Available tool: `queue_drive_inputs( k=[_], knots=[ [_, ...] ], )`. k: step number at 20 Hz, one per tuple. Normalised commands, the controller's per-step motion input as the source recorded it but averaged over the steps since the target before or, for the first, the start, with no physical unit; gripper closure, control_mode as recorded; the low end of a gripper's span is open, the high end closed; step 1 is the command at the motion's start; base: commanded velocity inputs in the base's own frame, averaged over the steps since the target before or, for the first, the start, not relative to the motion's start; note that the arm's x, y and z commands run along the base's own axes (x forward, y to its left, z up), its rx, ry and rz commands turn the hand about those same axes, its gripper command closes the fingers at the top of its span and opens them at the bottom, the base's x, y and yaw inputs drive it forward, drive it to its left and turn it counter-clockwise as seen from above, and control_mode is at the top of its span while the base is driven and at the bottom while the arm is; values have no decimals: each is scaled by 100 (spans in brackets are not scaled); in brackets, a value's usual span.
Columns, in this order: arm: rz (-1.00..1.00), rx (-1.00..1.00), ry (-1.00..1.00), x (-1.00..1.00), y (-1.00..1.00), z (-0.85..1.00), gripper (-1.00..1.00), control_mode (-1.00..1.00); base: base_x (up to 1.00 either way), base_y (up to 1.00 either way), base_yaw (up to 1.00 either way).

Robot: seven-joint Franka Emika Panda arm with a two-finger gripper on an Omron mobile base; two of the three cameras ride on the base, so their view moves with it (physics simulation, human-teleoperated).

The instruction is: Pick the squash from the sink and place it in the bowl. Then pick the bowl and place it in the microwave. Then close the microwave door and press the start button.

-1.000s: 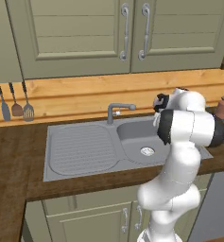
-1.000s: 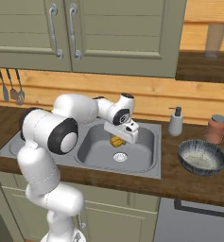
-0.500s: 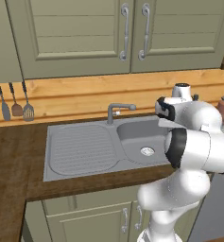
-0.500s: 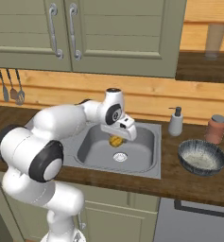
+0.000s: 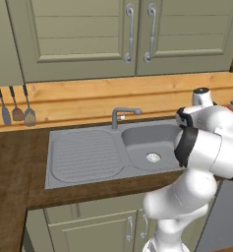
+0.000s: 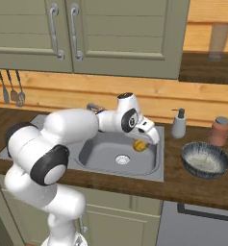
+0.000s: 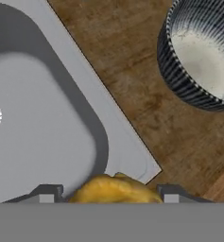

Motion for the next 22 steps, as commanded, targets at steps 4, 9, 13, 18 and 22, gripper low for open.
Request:
queue_drive_inputs(
  k=[4,9,13,18,22],
  knots=[
    [-21,-3,-2,0,-99,52,100,-100,0,0,0],
    [-19,2,-5,-4,-100,25,100,-100,0,0,0],
    [-9,13,-12,-1,-98,16,100,-100,0,0,0],
    [-2,9,-12,6,-66,-2,100,-100,0,0,0],
    [-3,0,0,40,-62,-15,100,-100,0,0,0]
  ],
)
